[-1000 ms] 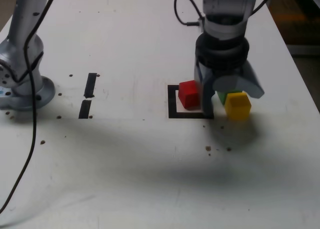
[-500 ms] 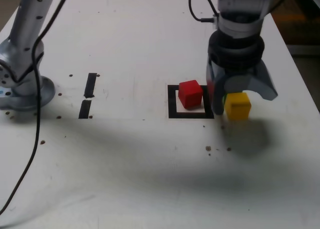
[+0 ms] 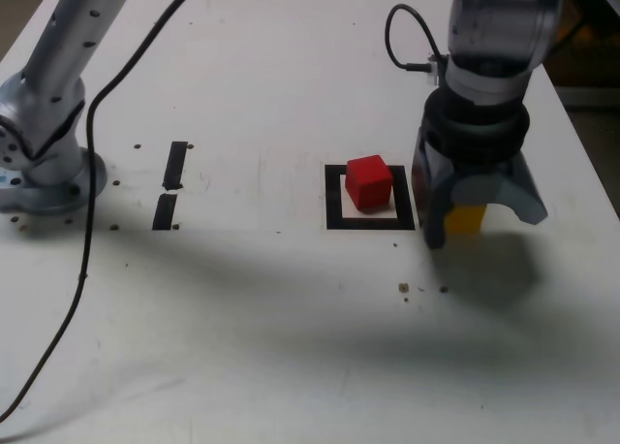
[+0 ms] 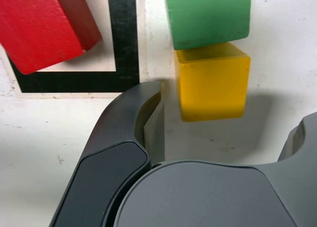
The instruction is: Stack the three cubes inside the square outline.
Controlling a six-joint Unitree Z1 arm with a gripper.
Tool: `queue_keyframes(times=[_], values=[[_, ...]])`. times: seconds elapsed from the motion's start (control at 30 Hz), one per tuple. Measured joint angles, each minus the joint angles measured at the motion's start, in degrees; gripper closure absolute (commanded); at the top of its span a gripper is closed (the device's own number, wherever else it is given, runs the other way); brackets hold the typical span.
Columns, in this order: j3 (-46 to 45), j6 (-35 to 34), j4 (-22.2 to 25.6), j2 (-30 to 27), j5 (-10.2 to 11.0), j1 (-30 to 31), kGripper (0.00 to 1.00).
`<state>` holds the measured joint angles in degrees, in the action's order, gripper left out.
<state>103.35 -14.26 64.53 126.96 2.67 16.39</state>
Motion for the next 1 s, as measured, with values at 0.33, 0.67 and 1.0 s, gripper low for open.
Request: queue_keyframes(times=[0.33, 0.67, 1.0], values=[[0.19, 0.11, 0.24, 1.72, -0.51, -0.8, 0.19], [0.18, 0.02, -0.23, 2.63, -0.82, -1.09, 0.52], [2.05, 0.01, -2.07, 3.35, 0.93, -0.71, 0.78]])
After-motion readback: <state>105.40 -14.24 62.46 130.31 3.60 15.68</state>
